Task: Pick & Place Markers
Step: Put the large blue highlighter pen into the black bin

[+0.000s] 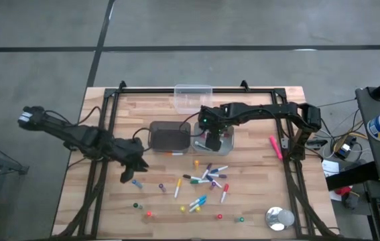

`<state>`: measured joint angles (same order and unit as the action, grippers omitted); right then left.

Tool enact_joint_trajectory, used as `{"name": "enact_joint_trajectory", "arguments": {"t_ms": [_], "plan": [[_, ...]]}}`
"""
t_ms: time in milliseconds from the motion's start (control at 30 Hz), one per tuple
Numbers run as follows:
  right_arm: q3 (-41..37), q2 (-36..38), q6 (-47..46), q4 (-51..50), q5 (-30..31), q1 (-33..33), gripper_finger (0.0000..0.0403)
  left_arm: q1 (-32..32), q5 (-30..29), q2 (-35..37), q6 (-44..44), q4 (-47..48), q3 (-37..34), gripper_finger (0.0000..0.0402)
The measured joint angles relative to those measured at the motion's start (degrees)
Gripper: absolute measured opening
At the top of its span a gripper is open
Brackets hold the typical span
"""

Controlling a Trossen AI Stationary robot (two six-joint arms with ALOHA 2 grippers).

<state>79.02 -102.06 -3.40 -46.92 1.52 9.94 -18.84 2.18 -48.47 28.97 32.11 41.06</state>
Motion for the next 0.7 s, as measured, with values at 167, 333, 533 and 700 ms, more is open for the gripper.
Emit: {"name": "enact_joint_trajectory", "arguments": {"t_ms": [167,333,533,700], "plan": [[1.1,1.0,0.4,1.3,-0.4,-2.3,0.0177,-1.4,-1.3,0.0,-0.5,-2.1,0.0,0.0083],[3.8,2.2,1.1,3.2,-0.3,-6.3,0.0176,-1.5,-2.5,0.0,-0.6,-2.2,0.0,0.0083],[6.1,2.2,4.8,12.3,-0.4,-11.6,0.0180,-1.5,-6.7,0.0,-3.2,-3.2,-0.1,0.0083],[6.1,1.6,5.8,20.0,-0.6,-14.9,0.0180,-1.4,-9.7,0.0,-4.7,-5.1,-0.1,0.0083]]}}
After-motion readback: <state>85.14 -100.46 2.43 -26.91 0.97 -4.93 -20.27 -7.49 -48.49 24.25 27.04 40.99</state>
